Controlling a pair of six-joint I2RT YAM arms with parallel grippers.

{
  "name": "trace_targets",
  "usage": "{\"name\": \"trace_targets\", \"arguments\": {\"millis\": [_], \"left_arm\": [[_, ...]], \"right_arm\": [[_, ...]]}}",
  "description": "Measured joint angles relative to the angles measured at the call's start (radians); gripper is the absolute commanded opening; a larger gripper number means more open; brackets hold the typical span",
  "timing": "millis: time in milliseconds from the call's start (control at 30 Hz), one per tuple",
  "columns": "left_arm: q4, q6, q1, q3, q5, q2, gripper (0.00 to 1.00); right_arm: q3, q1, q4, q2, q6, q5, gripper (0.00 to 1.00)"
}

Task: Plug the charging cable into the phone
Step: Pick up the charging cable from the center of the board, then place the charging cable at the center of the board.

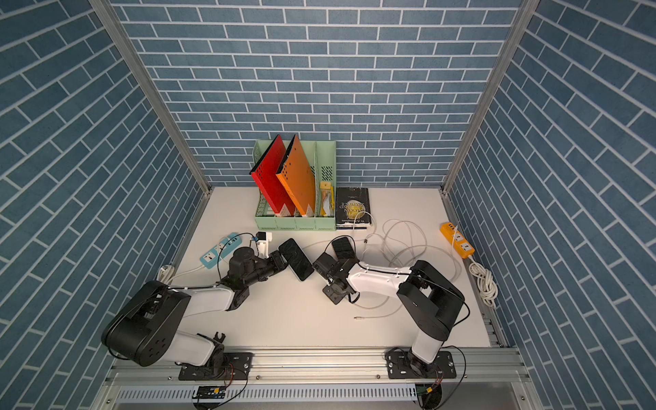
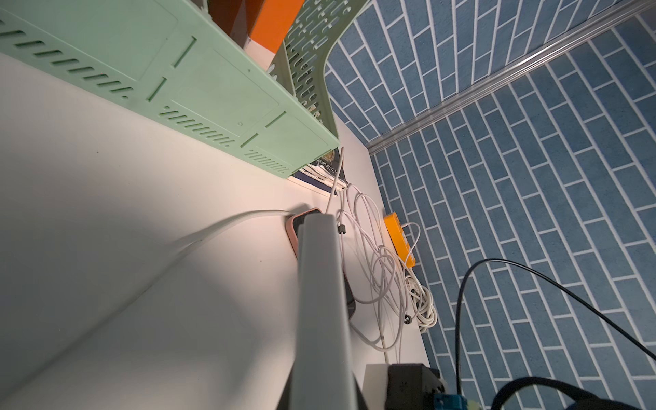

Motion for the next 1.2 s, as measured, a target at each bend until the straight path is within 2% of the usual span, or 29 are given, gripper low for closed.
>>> {"name": "trace_targets", "arguments": {"millis": [233, 567, 767, 1000, 1200], "left_arm": [[0.01, 0.0, 0.0, 0.0, 0.0, 0.0, 0.0], [0.092, -0.005, 0.0, -0.033, 0.008, -0.049, 0.0], [0.099, -0.004, 0.0, -0.052, -0.005, -0.108, 0.0], [0.096, -0.001, 0.0, -0.053, -0.032, -0.113, 0.0], [-0.034, 0.042, 0.0, -0.058, -0.163, -0.193, 0.0]], "right_arm": [[0.01, -0.006, 0.098, -0.04, -0.002, -0.076, 0.0], [-0.006, -0.057, 0.346, -0.252, -0.013, -0.266, 0.0], [-0.055, -0.065, 0.404, -0.224, -0.021, -0.323, 0.0], [-0.115, -0.066, 0.44, -0.186, -0.019, -0.412, 0.0], [-0.108, -0.067, 0.426, -0.092, -0.02, -0.423, 0.0]]}}
